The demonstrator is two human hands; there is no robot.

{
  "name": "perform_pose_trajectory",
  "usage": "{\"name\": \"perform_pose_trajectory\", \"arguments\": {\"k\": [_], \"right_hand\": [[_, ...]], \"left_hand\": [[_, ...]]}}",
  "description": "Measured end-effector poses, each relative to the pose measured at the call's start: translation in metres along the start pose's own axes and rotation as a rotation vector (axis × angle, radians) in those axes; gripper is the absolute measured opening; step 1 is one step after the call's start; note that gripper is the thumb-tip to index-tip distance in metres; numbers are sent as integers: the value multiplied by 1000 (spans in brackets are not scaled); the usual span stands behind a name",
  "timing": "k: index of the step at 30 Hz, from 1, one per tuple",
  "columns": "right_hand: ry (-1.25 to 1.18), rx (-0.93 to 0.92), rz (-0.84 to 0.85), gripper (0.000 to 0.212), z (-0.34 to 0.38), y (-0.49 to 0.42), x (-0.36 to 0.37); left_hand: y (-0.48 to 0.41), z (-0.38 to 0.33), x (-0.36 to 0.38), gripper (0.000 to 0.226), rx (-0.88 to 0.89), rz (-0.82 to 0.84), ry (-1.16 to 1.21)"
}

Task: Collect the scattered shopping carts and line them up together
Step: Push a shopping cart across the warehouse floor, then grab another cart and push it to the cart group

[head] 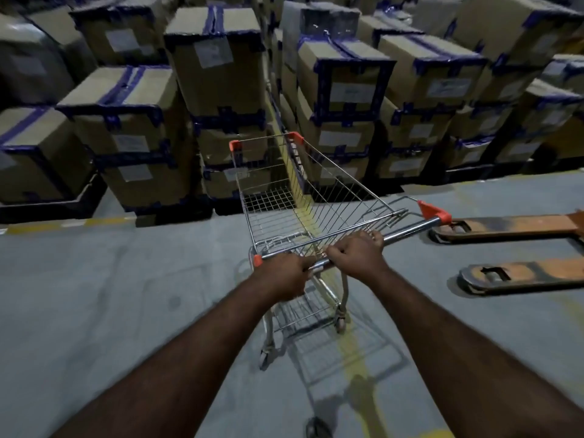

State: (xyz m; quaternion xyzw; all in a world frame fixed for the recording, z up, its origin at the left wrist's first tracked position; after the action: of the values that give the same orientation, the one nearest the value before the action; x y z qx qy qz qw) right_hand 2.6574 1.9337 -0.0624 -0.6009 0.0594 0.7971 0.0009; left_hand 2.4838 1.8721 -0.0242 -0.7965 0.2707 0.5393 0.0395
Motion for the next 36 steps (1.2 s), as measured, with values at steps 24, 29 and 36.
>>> {"name": "perform_pose_trajectory", "arguments": {"k": [24,29,36], "right_hand": [[37,-488,89,30,102,-73,-45],[80,-603,54,30,173,-43,-59],[106,-961,87,39,349,81,-65]], "left_hand": [[-44,16,-61,34,-284,-206,-29],[28,55,-94,52,-433,-313,-84],[234,133,-138,83,-730,-514,-197]]}}
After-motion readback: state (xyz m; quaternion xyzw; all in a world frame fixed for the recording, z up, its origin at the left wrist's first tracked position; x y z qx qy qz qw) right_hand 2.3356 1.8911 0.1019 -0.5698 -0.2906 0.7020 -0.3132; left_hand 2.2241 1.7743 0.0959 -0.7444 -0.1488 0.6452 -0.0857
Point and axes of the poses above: each hand's wrist, its own y-axis away from the middle knuckle, its own x-axis out of the palm, z = x × y, the point moved 4 cm from there along -y, towards the middle knuckle, and after that the axes turned 13 degrees about x, right-handed, at the moved point
